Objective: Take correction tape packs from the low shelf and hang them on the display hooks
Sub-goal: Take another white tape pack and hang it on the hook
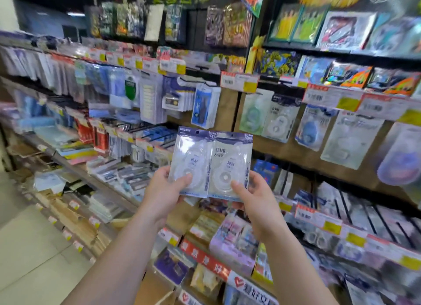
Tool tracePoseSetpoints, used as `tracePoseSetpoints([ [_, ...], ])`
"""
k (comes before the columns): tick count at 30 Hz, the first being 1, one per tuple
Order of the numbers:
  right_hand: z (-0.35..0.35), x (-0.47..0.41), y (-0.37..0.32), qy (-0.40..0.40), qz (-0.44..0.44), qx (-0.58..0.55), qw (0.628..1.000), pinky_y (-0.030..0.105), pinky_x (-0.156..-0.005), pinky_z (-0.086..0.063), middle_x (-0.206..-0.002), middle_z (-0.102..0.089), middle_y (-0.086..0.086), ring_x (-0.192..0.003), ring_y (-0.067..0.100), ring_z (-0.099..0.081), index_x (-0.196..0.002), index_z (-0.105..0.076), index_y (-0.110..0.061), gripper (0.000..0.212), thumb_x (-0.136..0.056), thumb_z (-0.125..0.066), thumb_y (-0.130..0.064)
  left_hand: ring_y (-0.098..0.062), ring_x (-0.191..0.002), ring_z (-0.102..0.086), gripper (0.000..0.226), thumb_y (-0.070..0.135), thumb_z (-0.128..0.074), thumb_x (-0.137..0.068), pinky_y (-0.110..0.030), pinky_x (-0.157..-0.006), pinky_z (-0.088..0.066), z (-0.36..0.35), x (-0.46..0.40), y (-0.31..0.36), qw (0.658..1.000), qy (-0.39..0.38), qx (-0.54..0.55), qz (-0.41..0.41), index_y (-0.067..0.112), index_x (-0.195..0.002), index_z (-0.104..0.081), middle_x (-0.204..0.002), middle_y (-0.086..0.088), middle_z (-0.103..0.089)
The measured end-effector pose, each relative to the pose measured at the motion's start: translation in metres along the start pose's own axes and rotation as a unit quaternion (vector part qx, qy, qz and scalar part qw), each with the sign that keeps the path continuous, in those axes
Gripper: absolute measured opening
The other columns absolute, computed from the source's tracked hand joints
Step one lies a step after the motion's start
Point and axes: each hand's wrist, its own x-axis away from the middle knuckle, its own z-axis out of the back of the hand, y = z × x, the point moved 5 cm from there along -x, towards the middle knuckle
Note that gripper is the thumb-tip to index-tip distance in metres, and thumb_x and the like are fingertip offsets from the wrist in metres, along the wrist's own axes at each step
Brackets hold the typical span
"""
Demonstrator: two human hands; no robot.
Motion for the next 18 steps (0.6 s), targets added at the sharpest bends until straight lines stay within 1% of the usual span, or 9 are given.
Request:
tracePoseSetpoints([
  [2, 0.013, -0.016, -0.004, 0.014, 0.013, -0.005, 1.000, 0.028, -0.080, -0.056, -0.107, -0.073, -0.014, -0.093, 0.003, -0.071, -0.118, -0.055, -0.032, 0.024, -0.097, -0.061, -0.023, -0.015, -0.082, -0.071, 0.023, 0.020, -0.071, -0.091, -0.025, -0.058, -0.051, -0.017, -0.019, 0.003, 1.000, -0.007, 0.006, -0.011, 0.020, -0.112, -0.061, -0.102, 0.000, -0.074],
  [3, 0.020, -0.025, -0.006, 0.023, 0.019, -0.005, 1.000, 0.029, -0.080, -0.055, -0.106, -0.074, -0.013, -0.093, 0.004, -0.071, -0.118, -0.054, -0.032, 0.025, -0.097, -0.062, -0.023, -0.017, -0.084, -0.073, 0.024, 0.021, -0.071, -0.091, -0.028, -0.060, -0.054, -0.026, -0.029, 0.004, 1.000, -0.014, 0.011, -0.012, 0.021, -0.112, -0.061, -0.102, 0.000, -0.075],
  [6, 0.041, -0.049, -0.014, 0.038, 0.038, -0.006, 0.999, 0.032, -0.080, -0.057, -0.100, -0.075, -0.017, -0.091, 0.006, -0.072, -0.113, -0.053, -0.038, 0.024, -0.096, -0.062, -0.022, -0.023, -0.096, -0.073, 0.044, 0.035, -0.079, -0.082, -0.045, -0.083, -0.058, -0.056, -0.054, 0.009, 0.999, -0.040, 0.014, -0.023, 0.021, -0.119, -0.060, -0.109, -0.002, -0.075],
  [7, 0.048, -0.056, -0.016, 0.041, 0.043, -0.003, 0.998, 0.032, -0.079, -0.058, -0.100, -0.075, -0.017, -0.091, 0.007, -0.072, -0.112, -0.053, -0.038, 0.024, -0.097, -0.061, -0.022, -0.025, -0.097, -0.073, 0.052, 0.042, -0.081, -0.077, -0.049, -0.085, -0.057, -0.066, -0.062, 0.011, 0.998, -0.050, 0.012, -0.026, 0.022, -0.120, -0.059, -0.109, -0.002, -0.075],
  [9, 0.059, -0.067, -0.022, 0.049, 0.061, 0.014, 0.997, 0.029, -0.074, -0.059, -0.100, -0.075, -0.016, -0.088, 0.006, -0.072, -0.113, -0.052, -0.037, 0.023, -0.097, -0.060, -0.022, -0.028, -0.095, -0.073, 0.051, 0.041, -0.078, -0.077, -0.044, -0.075, -0.057, -0.082, -0.074, 0.012, 0.997, -0.066, 0.029, -0.030, 0.023, -0.120, -0.058, -0.108, -0.004, -0.076],
  [11, 0.070, -0.076, -0.026, 0.058, 0.083, 0.029, 0.994, 0.027, -0.075, -0.057, -0.100, -0.075, -0.014, -0.090, 0.005, -0.071, -0.115, -0.052, -0.034, 0.025, -0.096, -0.061, -0.021, -0.027, -0.094, -0.073, 0.039, 0.025, -0.072, -0.086, -0.035, -0.068, -0.056, -0.096, -0.084, 0.012, 0.995, -0.073, 0.056, -0.039, 0.018, -0.121, -0.057, -0.107, -0.005, -0.076],
  [13, 0.079, -0.082, -0.026, 0.067, 0.097, 0.029, 0.993, 0.030, -0.080, -0.057, -0.100, -0.075, -0.011, -0.093, 0.006, -0.071, -0.114, -0.053, -0.033, 0.026, -0.094, -0.062, -0.019, -0.025, -0.100, -0.072, 0.042, 0.019, -0.070, -0.085, -0.036, -0.079, -0.057, -0.108, -0.088, 0.014, 0.992, -0.087, 0.074, -0.049, 0.013, -0.124, -0.055, -0.110, -0.007, -0.075],
  [15, 0.087, -0.086, -0.025, 0.079, 0.109, 0.036, 0.990, 0.034, -0.084, -0.057, -0.102, -0.075, -0.008, -0.095, 0.008, -0.071, -0.116, -0.053, -0.032, 0.029, -0.093, -0.063, -0.018, -0.025, -0.104, -0.071, 0.051, 0.024, -0.071, -0.078, -0.041, -0.089, -0.054, -0.117, -0.092, 0.015, 0.990, -0.100, 0.085, -0.057, 0.014, -0.126, -0.053, -0.112, -0.007, -0.074],
  [18, 0.095, -0.090, -0.024, 0.088, 0.123, 0.047, 0.987, 0.035, -0.085, -0.057, -0.102, -0.075, -0.007, -0.096, 0.008, -0.071, -0.118, -0.053, -0.032, 0.032, -0.092, -0.065, -0.019, -0.020, -0.100, -0.073, 0.051, 0.029, -0.070, -0.074, -0.033, -0.081, -0.054, -0.125, -0.096, 0.017, 0.987, -0.117, 0.088, -0.071, 0.018, -0.122, -0.055, -0.109, -0.001, -0.076],
])
